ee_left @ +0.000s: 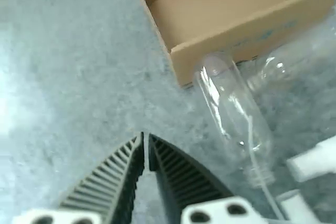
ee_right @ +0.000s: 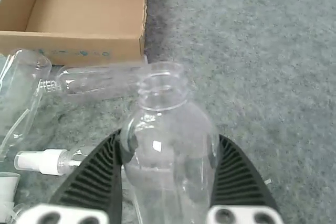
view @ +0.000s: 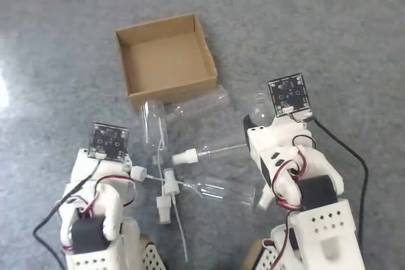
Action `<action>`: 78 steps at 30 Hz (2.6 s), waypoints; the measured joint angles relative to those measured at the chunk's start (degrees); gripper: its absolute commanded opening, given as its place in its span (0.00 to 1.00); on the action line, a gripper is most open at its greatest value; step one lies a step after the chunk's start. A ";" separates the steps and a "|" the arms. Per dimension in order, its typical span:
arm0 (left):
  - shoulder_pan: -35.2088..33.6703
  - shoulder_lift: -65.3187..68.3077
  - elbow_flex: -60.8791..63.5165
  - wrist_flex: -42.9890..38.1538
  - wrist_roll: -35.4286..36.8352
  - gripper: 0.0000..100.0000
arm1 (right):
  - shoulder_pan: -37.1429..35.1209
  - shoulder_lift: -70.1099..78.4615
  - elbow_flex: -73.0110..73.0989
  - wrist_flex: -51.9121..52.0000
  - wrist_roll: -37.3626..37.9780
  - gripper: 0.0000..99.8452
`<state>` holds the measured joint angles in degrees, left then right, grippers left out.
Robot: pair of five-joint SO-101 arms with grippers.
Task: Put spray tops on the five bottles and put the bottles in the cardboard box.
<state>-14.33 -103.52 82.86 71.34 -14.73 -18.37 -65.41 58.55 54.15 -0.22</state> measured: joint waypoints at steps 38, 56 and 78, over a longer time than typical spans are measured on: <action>1.23 55.74 -28.40 13.45 -8.00 0.17 | 2.81 0.00 3.78 -6.24 0.00 0.08; 15.82 68.84 -28.40 8.62 3.43 0.18 | 2.81 0.00 3.78 -6.24 0.00 0.08; 6.24 69.10 -28.40 8.09 -7.30 0.19 | 2.81 0.00 3.78 -6.24 0.00 0.08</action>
<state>-8.09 -34.42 54.46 79.43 -22.02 -15.56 -65.41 62.33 47.91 -0.22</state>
